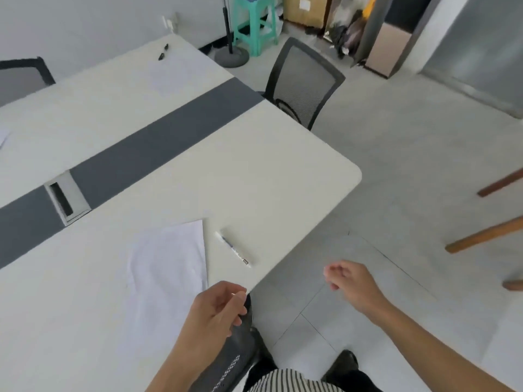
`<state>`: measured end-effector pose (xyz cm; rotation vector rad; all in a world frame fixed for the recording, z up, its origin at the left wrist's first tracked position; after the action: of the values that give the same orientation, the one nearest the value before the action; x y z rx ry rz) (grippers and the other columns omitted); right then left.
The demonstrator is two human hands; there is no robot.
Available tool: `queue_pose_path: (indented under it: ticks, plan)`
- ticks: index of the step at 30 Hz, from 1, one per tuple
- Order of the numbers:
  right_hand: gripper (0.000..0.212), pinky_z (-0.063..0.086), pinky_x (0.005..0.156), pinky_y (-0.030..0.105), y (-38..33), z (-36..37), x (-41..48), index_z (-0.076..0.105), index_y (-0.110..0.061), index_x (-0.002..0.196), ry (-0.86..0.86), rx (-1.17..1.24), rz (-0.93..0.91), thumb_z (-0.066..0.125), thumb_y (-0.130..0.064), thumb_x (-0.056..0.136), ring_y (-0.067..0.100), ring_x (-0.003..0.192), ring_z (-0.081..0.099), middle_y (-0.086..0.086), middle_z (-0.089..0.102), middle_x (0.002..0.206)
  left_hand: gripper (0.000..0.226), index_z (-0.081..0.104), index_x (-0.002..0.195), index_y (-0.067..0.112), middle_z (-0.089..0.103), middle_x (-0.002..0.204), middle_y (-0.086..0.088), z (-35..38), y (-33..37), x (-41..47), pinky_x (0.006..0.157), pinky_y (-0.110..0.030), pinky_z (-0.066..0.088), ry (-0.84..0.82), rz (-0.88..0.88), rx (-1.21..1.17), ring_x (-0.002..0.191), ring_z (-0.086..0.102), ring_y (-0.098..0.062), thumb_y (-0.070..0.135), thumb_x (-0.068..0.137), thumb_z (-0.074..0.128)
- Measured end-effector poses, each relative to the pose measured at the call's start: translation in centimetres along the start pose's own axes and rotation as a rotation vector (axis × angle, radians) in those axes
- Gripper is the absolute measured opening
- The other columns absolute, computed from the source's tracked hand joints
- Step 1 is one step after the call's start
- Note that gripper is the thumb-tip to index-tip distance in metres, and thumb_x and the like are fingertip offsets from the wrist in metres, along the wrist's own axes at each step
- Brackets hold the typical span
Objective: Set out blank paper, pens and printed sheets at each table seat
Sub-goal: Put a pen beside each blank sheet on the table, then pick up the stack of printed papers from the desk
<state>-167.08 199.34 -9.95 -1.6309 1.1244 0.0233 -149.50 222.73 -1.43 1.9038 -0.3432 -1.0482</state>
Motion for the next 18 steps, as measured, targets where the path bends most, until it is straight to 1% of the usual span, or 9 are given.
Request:
queue_pose_path:
  ticks: [2,3,5,7,9,11,13,15,18]
  plan:
    - [0.012,0.042,0.056,0.016,2.1,-4.2,-2.0,0.07,-0.008,0.087,0.059,0.103,0.048,0.063,-0.017,0.092,0.013,0.067,0.063,0.008,0.07,0.076,0.012,0.068,0.088,0.014,0.067,0.067,-0.003,3.6,2.1,0.9,0.054,-0.028,0.043,-0.055,0.026,0.034,0.061,0.059,-0.012,0.014,0.093,0.057]
    - [0.01,0.042,0.055,0.017,3.1,-6.3,-2.8,0.07,-0.011,0.086,0.091,0.151,0.064,0.064,-0.017,0.092,0.013,0.068,0.064,0.008,0.071,0.077,0.013,0.068,0.088,0.013,0.066,0.066,-0.003,5.5,3.1,1.4,0.054,-0.027,0.043,-0.078,0.041,0.056,0.06,0.058,-0.012,0.014,0.093,0.057]
    - [0.008,0.042,0.055,0.023,5.1,-10.5,-4.2,0.071,-0.013,0.086,0.147,0.238,0.088,0.065,-0.016,0.091,0.014,0.069,0.066,0.009,0.073,0.081,0.013,0.068,0.088,0.011,0.065,0.065,-0.004,9.6,5.2,2.2,0.053,-0.026,0.045,-0.109,0.076,0.093,0.058,0.058,-0.01,0.014,0.094,0.057]
    - [0.008,0.041,0.054,0.026,7.2,-14.8,-5.3,0.072,-0.012,0.085,0.197,0.287,0.116,0.066,-0.014,0.09,0.014,0.068,0.066,0.009,0.073,0.081,0.012,0.068,0.089,0.012,0.067,0.065,-0.004,13.9,7.1,2.8,0.052,-0.026,0.045,-0.127,0.091,0.113,0.057,0.058,-0.01,0.021,0.09,0.061]
    - [0.009,0.04,0.054,0.028,9.0,-19.1,-6.1,0.072,-0.009,0.083,0.248,0.332,0.126,0.066,-0.008,0.089,0.016,0.066,0.065,0.011,0.073,0.078,0.019,0.068,0.09,0.011,0.067,0.063,-0.004,18.2,8.9,3.3,0.049,-0.028,0.043,-0.15,0.108,0.115,0.056,0.059,-0.01,0.028,0.083,0.061]
    - [0.011,0.04,0.054,0.03,10.4,-23.1,-6.3,0.073,-0.011,0.082,0.276,0.358,0.127,0.066,-0.007,0.089,0.017,0.066,0.065,0.008,0.073,0.075,0.01,0.068,0.09,0.009,0.067,0.063,-0.005,22.4,10.4,4.0,0.048,-0.029,0.043,-0.172,0.122,0.133,0.055,0.059,-0.012,0.017,0.09,0.062]
    - [0.011,0.043,0.055,0.03,11.3,-26.9,-6.1,0.073,-0.014,0.084,0.295,0.358,0.123,0.066,-0.009,0.089,0.016,0.066,0.067,0.005,0.074,0.075,0.011,0.068,0.09,0.01,0.068,0.064,-0.005,25.9,11.7,4.8,0.047,-0.028,0.044,-0.186,0.141,0.159,0.056,0.06,-0.012,0.008,0.093,0.058]
    - [0.01,0.044,0.056,0.03,11.6,-30.3,-5.8,0.073,-0.016,0.086,0.32,0.355,0.106,0.066,-0.01,0.089,0.013,0.066,0.067,0.003,0.074,0.076,0.012,0.068,0.09,0.011,0.07,0.066,-0.005,28.6,13.1,5.6,0.048,-0.028,0.045,-0.199,0.146,0.173,0.057,0.061,-0.013,0.008,0.093,0.057]
    - [0.011,0.045,0.058,0.032,11.5,-34.6,-4.7,0.073,-0.017,0.089,0.354,0.38,0.074,0.065,-0.01,0.09,0.015,0.068,0.069,0.003,0.075,0.077,0.012,0.068,0.091,0.011,0.07,0.067,-0.007,31.3,15.6,7.4,0.049,-0.028,0.045,-0.209,0.155,0.164,0.058,0.062,-0.014,0.007,0.093,0.057]
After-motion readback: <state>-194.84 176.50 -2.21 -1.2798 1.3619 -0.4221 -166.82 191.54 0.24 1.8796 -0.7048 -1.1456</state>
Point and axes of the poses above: each hand's wrist, its own x-axis towards the middle knuckle, its own z-axis out of the palm, y = z × x, the point moved 9 cm from there along x, towards the middle knuckle
